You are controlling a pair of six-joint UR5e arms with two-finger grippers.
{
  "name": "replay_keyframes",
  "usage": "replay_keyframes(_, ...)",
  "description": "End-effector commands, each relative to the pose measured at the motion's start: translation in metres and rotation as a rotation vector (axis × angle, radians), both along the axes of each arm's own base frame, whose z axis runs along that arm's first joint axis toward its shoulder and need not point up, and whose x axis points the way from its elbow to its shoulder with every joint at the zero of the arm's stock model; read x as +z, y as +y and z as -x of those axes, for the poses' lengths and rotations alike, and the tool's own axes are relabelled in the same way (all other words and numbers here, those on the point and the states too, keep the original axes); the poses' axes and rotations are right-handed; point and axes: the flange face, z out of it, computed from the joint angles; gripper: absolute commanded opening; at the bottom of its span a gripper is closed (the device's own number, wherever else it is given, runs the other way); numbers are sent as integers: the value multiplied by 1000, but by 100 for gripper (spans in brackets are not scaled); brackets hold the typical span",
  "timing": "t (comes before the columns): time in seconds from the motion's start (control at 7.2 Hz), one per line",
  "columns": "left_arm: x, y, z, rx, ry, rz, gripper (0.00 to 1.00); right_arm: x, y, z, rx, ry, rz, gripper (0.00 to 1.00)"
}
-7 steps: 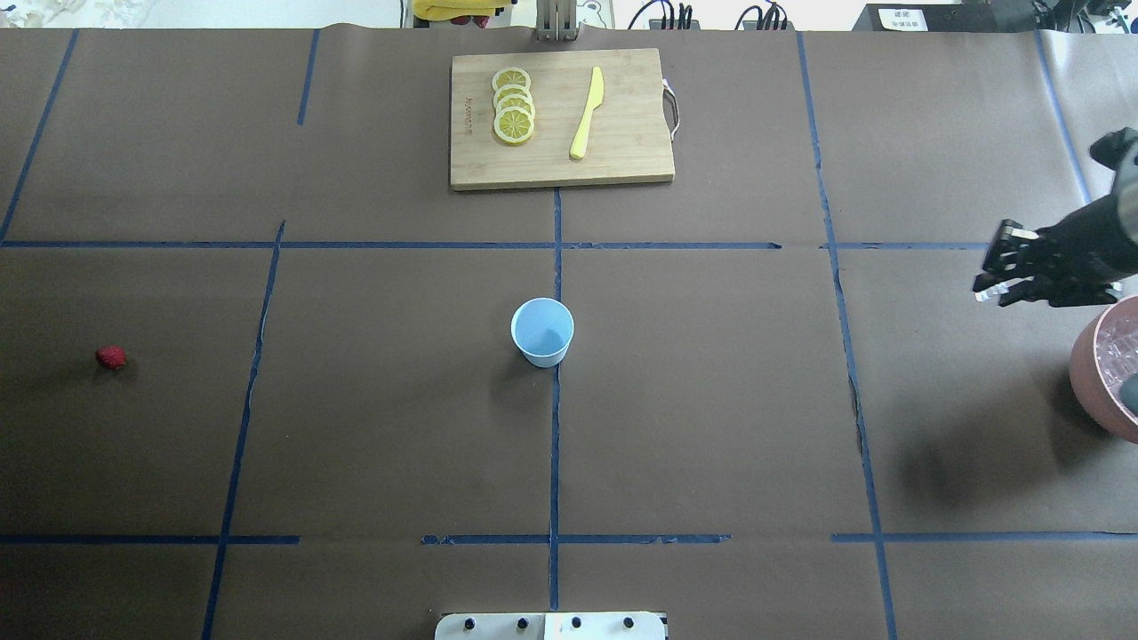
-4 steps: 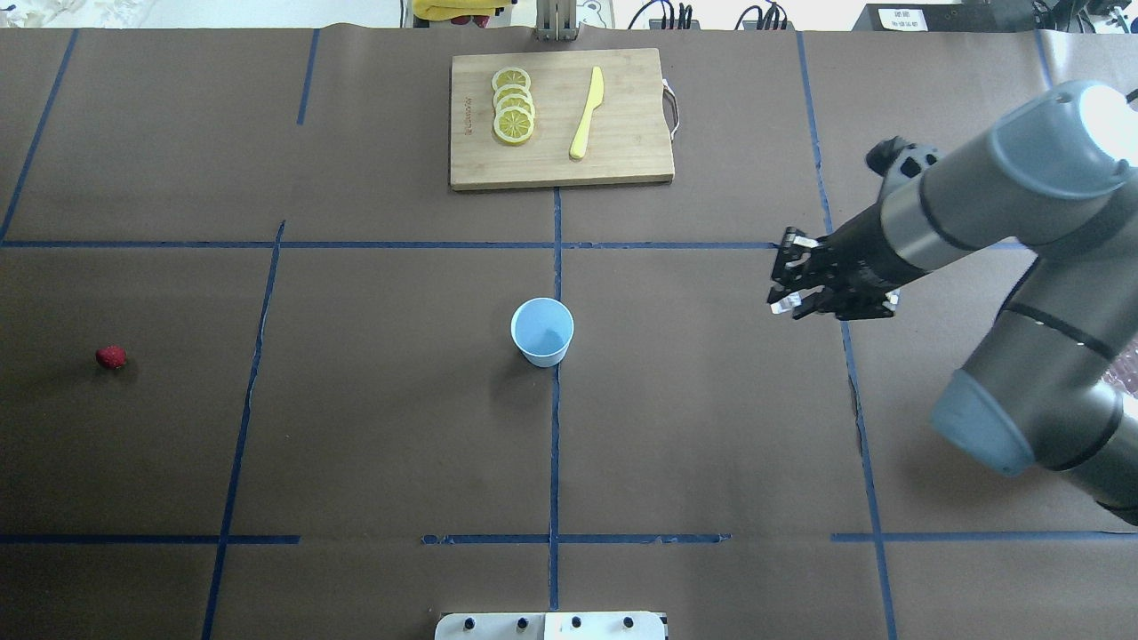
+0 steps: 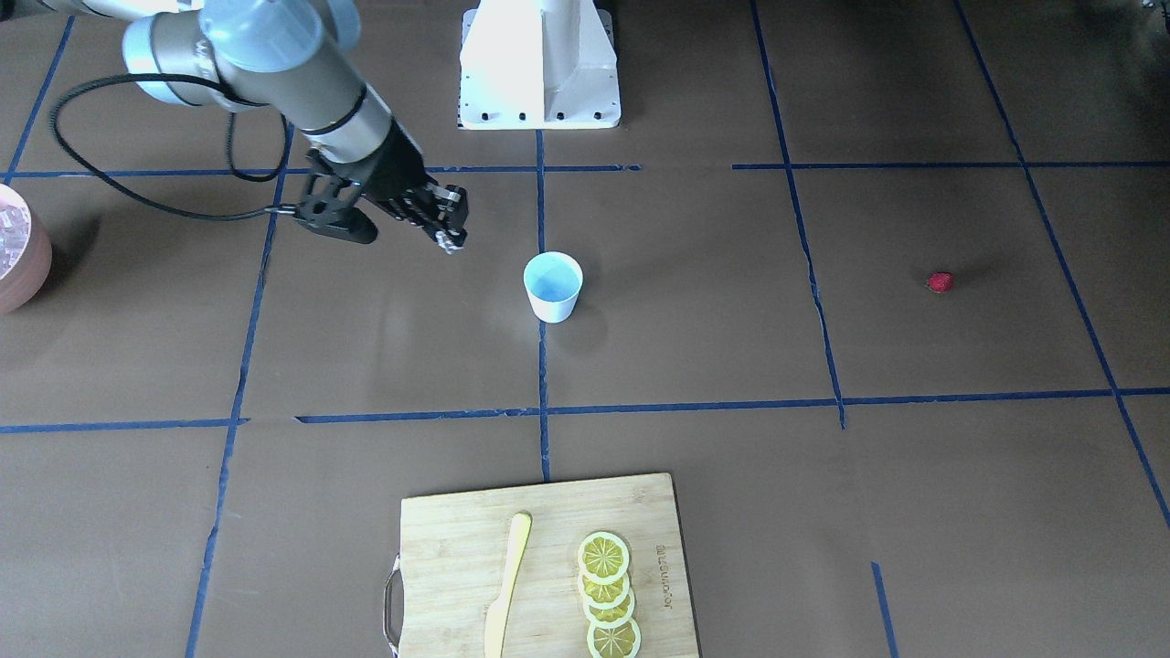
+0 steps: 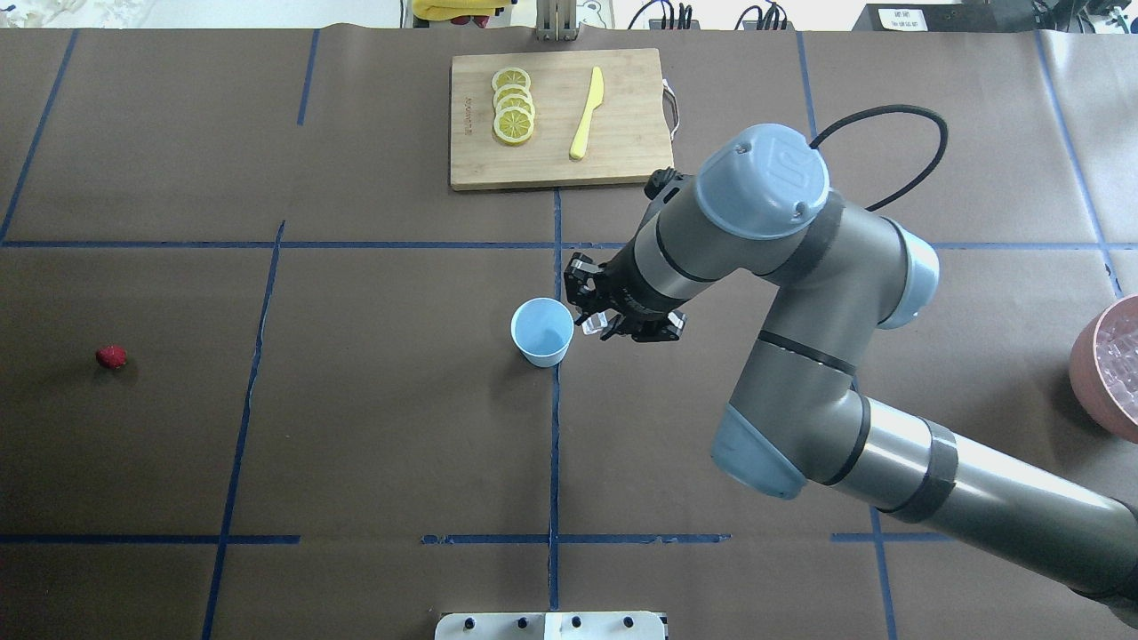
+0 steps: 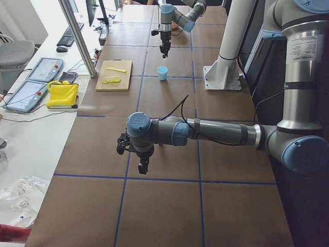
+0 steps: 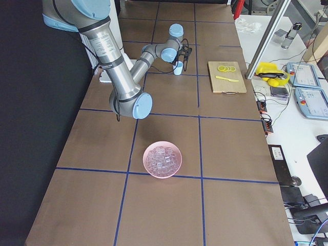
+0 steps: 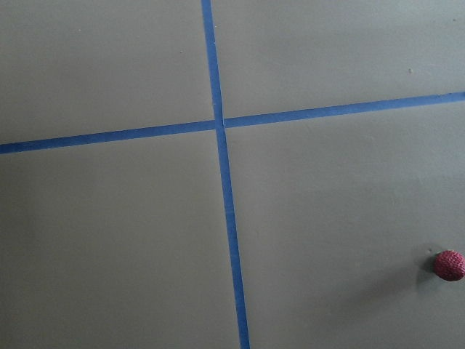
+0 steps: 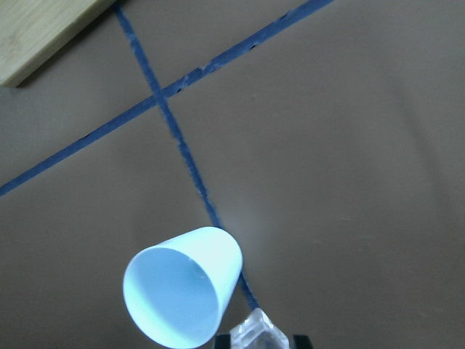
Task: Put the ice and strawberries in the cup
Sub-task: 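Carry the ice cube with the right gripper over the blue cup, then open the right gripper to drop the ice cube into the cup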
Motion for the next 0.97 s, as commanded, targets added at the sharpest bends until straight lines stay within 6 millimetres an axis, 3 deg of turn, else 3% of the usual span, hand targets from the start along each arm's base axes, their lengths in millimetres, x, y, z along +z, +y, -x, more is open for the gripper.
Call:
replay_keyframes(0.0,-2,0,-1,1,12,-2,100,-24,-8,38,51,19,-24,4)
replay_keyframes(0.14,0,2,-1,0,12,1,100,-22,-12,45,51,31,-17,9)
replay_keyframes(0.28,0,2,-1,1,12,0,100,-19,-12,47,50,37,-13,57)
replay_keyframes(0.42,0,2,-1,1,12,0,100,-18,-8,51,42,39,-13,86)
replay_keyframes(0.56,0,2,-1,0,12,1,100,-18,-5,52,38,39,-10,98)
replay_keyframes(0.69,0,2,-1,1,12,-2,100,-18,-5,52,38,39,-10,98)
replay_keyframes(0.83,-1,2,-1,0,12,-1,100,-20,-15,39,51,34,-10,97)
